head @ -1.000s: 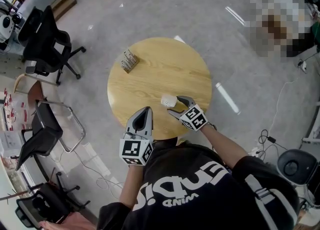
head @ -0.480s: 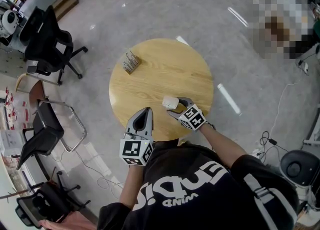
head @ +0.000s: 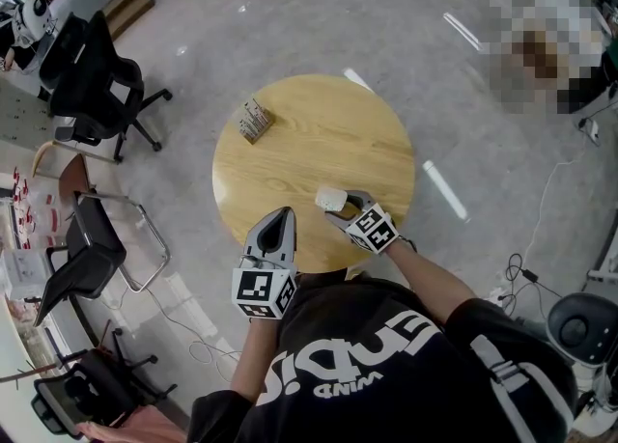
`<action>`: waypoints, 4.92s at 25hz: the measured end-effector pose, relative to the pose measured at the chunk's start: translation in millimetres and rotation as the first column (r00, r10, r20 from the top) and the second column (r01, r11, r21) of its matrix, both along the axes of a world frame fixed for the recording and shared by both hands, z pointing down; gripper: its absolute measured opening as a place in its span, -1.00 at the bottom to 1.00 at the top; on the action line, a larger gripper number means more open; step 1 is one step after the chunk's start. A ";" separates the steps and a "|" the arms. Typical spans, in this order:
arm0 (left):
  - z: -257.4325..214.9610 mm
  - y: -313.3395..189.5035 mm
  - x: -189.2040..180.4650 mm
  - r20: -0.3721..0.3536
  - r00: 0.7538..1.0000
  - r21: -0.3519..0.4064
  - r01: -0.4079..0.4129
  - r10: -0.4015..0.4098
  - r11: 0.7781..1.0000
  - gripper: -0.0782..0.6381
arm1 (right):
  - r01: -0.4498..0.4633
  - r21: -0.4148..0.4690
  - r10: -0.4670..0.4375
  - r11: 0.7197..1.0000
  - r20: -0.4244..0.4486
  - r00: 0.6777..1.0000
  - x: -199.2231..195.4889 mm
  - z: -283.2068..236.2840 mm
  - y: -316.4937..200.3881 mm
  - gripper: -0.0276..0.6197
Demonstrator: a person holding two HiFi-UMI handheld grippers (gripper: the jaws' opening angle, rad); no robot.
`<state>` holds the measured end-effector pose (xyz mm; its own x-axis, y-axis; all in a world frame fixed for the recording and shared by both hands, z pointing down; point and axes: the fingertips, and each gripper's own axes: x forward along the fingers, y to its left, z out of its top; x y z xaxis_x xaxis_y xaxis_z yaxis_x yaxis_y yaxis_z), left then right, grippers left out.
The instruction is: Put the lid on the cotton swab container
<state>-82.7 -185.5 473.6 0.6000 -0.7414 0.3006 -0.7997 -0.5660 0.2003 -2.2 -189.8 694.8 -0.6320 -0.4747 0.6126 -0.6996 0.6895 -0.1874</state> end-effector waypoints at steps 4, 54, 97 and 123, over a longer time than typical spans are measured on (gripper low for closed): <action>0.4 -2.6 1.2 0.006 1.000 0.005 -0.002 0.002 1.000 -0.75 | 0.007 0.002 -0.007 1.000 0.002 1.000 0.0 0.6 -0.7 -0.18; 113.7 -51.8 82.0 0.114 0.952 -0.164 -0.265 0.285 0.950 -0.60 | -0.017 -0.024 0.017 1.000 -0.009 1.000 -1.5 9.8 -0.3 -0.20; 151.9 -26.3 65.8 0.154 0.957 -0.196 -0.214 0.245 0.957 -0.60 | -0.014 -0.022 0.014 1.000 -0.014 1.000 0.2 8.6 0.6 -0.21; 152.8 -26.8 64.8 0.147 0.960 -0.202 -0.205 0.236 0.958 -0.60 | -0.094 -0.015 0.094 0.995 -0.006 0.996 40.8 -4.0 17.0 -0.21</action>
